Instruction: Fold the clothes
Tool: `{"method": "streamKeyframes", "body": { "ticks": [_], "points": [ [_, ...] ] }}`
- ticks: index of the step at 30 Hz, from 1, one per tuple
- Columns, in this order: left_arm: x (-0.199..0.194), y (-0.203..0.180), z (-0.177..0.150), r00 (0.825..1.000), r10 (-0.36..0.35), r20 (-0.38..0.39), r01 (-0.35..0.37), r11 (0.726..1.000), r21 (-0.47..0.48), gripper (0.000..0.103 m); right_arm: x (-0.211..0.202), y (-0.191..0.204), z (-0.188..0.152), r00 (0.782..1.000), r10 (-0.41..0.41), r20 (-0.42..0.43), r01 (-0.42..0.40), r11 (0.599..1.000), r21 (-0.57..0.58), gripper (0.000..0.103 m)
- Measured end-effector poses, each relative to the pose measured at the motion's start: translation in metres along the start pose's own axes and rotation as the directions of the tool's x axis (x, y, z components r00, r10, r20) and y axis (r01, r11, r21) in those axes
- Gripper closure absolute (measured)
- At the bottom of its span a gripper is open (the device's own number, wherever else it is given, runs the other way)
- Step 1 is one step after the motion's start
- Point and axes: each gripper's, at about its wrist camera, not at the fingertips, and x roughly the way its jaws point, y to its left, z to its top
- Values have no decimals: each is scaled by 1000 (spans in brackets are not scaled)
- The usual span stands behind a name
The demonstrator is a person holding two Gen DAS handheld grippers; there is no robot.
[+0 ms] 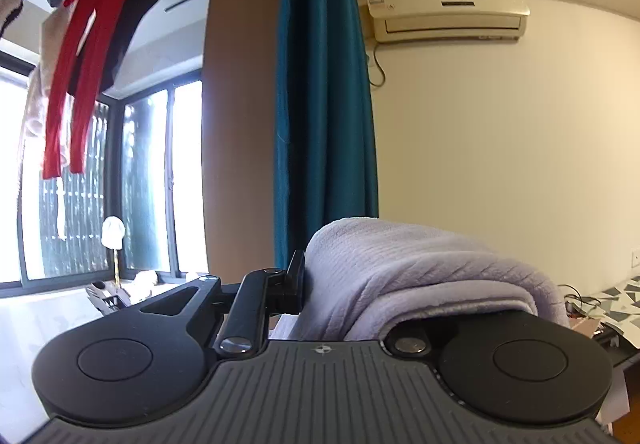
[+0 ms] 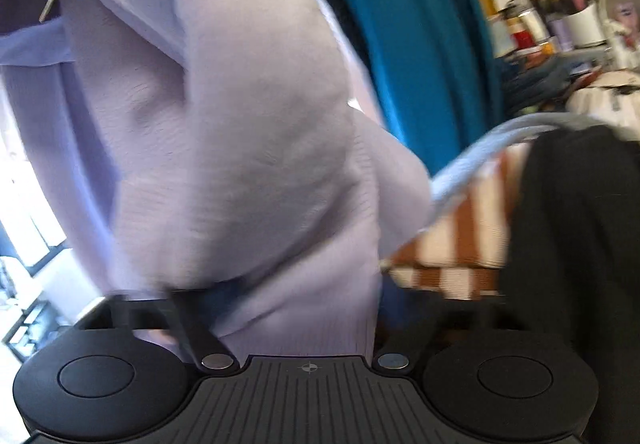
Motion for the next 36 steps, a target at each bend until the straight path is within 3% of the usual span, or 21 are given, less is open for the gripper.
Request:
{"method": "streamKeyframes", "body": {
  "ticks": [2,7,9,11,16,20,26,31,34,36],
  "points": [
    [-8,5,7,1000,12,16,-12,999,-40,88,-2,10,7,999,32,12,-32,999,-5,97],
    [-28,20,33,991,66,115,-55,994,-96,87,-39,26,49,984,16,178,-13,1000,-19,98],
    [-37,24,45,983,79,167,-61,992,-112,87,-65,32,74,957,-6,290,12,1000,-18,98],
    [-45,29,58,975,83,207,-53,987,-149,87,-101,37,98,911,-34,411,41,999,-9,99],
    [-58,38,76,957,58,283,15,969,-247,87,-201,52,149,731,-126,670,136,990,37,100],
    [-55,34,74,939,-15,343,116,954,-276,87,-292,82,162,538,-189,821,268,962,46,101],
    [-11,6,62,914,-212,347,343,860,-377,87,-393,138,154,276,-267,923,513,853,93,101],
    [17,-47,56,855,-376,358,504,766,-399,87,-458,177,127,124,-349,929,664,725,184,101],
    [22,-87,56,801,-473,368,593,709,-380,87,-497,193,96,38,-400,916,713,653,255,101],
    [20,-119,56,756,-536,376,652,668,-357,87,-523,196,74,-16,-438,899,739,601,306,101]
  ]
}}
